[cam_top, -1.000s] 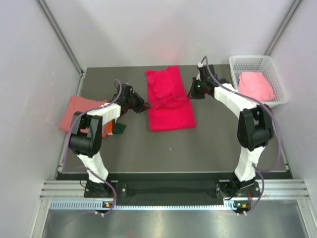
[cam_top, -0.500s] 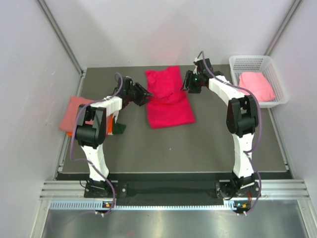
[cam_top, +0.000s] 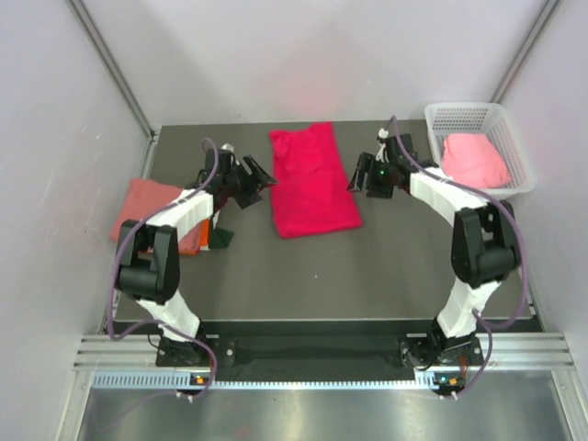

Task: Fold and stack the t-shirts
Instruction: Fold the tshirt, then neatly place the folded tshirt to the corner

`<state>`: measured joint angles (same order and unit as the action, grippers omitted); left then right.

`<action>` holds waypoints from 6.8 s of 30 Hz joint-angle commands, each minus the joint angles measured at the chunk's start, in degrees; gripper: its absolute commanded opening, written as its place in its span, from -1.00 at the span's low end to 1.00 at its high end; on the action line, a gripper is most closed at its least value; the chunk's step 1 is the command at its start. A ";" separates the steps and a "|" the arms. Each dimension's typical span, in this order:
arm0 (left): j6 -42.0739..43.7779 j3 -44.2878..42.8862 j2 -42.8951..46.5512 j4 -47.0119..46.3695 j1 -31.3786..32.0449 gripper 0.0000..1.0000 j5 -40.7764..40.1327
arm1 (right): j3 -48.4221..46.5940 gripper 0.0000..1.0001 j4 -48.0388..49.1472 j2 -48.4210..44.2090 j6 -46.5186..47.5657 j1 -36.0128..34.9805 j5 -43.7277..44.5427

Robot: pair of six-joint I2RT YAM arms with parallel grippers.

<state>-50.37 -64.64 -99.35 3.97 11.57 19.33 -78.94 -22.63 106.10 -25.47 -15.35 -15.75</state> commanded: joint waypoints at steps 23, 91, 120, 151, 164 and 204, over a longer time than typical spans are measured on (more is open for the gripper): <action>4.05 12.61 4.78 -3.53 10.49 0.04 -2.72 | 16.80 -0.12 12.09 -4.42 2.53 0.06 -6.14; 8.62 26.59 9.17 3.50 19.28 -1.00 -5.01 | 46.68 -1.00 14.91 -27.70 -2.65 -5.12 -4.55; 13.71 5.15 24.06 27.41 13.05 -1.00 10.19 | 22.88 -1.00 -11.12 -40.56 1.56 -4.60 2.56; 14.76 -43.40 -26.53 18.18 -1.99 0.97 13.38 | -14.99 0.65 10.04 9.40 2.10 5.95 -8.42; 26.46 -13.86 0.29 22.50 1.96 0.98 -36.54 | 20.83 0.46 24.28 -19.69 -0.36 5.16 -4.65; 23.30 -17.80 -20.80 41.30 7.84 -1.00 -65.31 | 32.27 0.35 33.62 -19.80 -5.20 4.81 -1.30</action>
<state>-26.20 -82.76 -121.49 44.62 18.50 -49.17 -46.78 7.92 86.70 -30.72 -10.37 -17.43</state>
